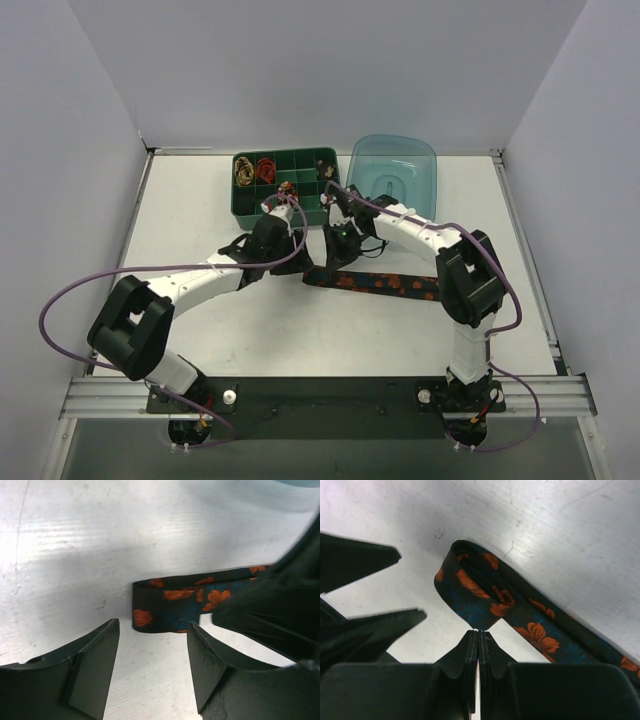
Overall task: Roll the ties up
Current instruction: Roll the tie at the center of the board.
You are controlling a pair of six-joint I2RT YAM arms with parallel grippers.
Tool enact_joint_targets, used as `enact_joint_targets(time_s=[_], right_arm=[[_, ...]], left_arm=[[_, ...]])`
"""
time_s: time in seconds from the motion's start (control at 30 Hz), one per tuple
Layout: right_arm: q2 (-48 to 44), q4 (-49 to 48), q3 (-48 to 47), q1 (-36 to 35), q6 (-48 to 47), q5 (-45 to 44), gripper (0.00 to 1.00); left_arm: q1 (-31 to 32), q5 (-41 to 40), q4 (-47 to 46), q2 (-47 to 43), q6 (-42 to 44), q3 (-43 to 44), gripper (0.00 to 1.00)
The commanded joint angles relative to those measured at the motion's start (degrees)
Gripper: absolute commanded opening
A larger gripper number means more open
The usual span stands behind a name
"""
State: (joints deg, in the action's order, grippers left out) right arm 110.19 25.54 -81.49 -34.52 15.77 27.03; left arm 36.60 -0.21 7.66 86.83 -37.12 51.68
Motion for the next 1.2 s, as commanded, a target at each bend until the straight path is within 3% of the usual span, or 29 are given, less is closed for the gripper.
enact_joint_targets(time_s=[0.0, 0.13, 0.37, 0.87, 1.17], right_arm=[[-3.5, 3.2, 0.1, -1.3, -1.0, 0.6, 0.0], [-2.1, 3.1, 1.1, -2.1, -1.4, -0.1, 0.0], [2.7, 3.1, -1.7, -1.6, -2.1, -4.3, 0.0], [8.7, 2.1, -3.7, -0.6, -2.0, -4.8, 0.0], [10.0, 1.2, -3.4, -0.3, -2.1, -4.0, 0.0]], left_arm=[[-3.2, 7.0, -9.3, -0.9, -3.2, -5.6, 0.67], [-5.8, 11.9, -18.8, 0.4, -6.5, -9.9, 0.7], [-6.4, 16.7, -27.5, 4.6, -7.7, -12.2, 0.72], [-6.5, 17.7, -33.7, 10.0, -8.8, -14.1, 0.72], [-6.5, 18.8, -46.2, 14.8, -10.3, -16.8, 0.66]])
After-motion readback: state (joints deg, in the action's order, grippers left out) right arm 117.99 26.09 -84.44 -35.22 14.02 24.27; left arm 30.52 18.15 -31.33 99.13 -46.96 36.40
